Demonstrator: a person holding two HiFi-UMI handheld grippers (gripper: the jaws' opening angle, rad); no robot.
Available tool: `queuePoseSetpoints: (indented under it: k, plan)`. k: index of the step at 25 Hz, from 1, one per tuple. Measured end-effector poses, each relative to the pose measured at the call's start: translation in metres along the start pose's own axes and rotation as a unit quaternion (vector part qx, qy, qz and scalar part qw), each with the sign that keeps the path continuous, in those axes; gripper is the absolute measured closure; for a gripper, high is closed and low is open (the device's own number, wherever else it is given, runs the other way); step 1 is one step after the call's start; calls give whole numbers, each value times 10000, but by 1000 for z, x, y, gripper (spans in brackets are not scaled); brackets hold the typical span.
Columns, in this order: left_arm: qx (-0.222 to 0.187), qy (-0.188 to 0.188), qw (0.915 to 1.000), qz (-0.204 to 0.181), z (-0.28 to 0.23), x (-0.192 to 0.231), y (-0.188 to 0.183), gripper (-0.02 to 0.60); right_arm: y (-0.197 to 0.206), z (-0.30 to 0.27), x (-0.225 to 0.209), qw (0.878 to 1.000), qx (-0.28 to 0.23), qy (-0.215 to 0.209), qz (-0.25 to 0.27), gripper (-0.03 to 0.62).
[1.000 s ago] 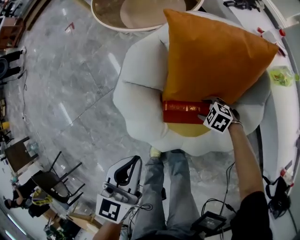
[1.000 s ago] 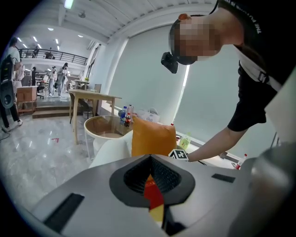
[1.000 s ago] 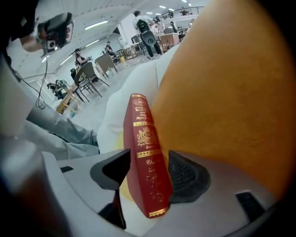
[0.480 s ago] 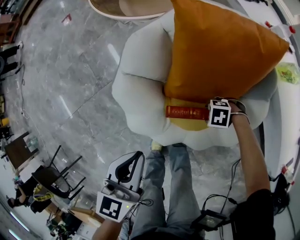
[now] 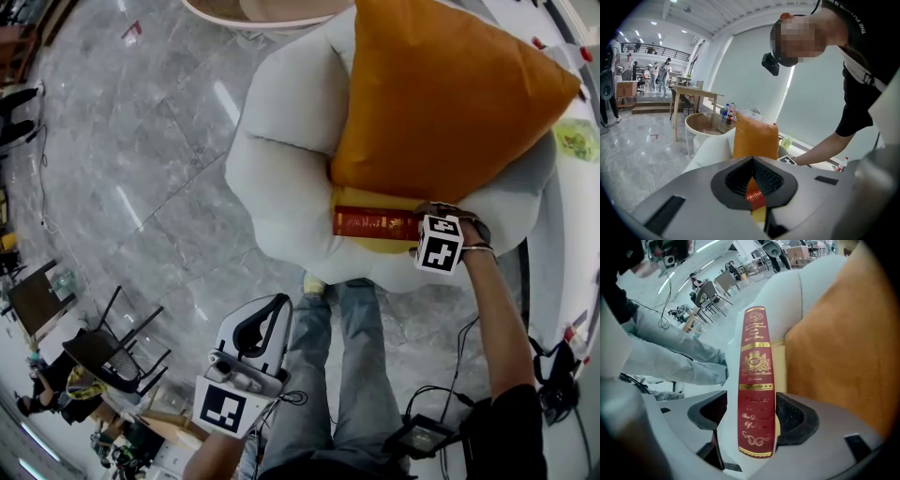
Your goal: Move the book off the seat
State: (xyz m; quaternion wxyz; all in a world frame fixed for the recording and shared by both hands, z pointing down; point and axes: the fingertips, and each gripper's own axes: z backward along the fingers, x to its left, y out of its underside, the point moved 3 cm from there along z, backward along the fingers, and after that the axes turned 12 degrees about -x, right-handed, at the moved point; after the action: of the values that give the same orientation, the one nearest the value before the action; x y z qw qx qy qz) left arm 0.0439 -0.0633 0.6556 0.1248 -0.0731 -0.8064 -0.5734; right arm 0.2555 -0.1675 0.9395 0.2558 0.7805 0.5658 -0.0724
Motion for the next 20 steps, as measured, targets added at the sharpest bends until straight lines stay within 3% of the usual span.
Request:
queuePoseSetpoints:
  k: [2, 6, 8, 9, 16, 20]
  plan:
    - [-26, 9, 10000, 8, 1, -1, -1, 572, -3, -3, 4, 9998, -49, -105, -178, 261]
    - [-17, -12, 10000, 9, 5, 0, 0, 572, -7, -22, -8, 9975, 143, 648, 223, 268]
    - [-34, -32, 10000, 6, 8, 0, -2, 572, -8, -29, -13, 9947, 181, 954, 338, 335]
    - [-39, -29, 10000, -3, 9, 0, -2, 572, -8, -32, -14, 9940, 172, 1030, 338, 335]
    - [13, -47, 10000, -7, 21, 0, -6, 572, -9, -24, -6, 9933, 105, 1110, 297, 349]
    - [-172, 3, 9996, -241, 19, 4, -29, 572, -14, -1, -14, 9925, 55, 1202, 200, 349]
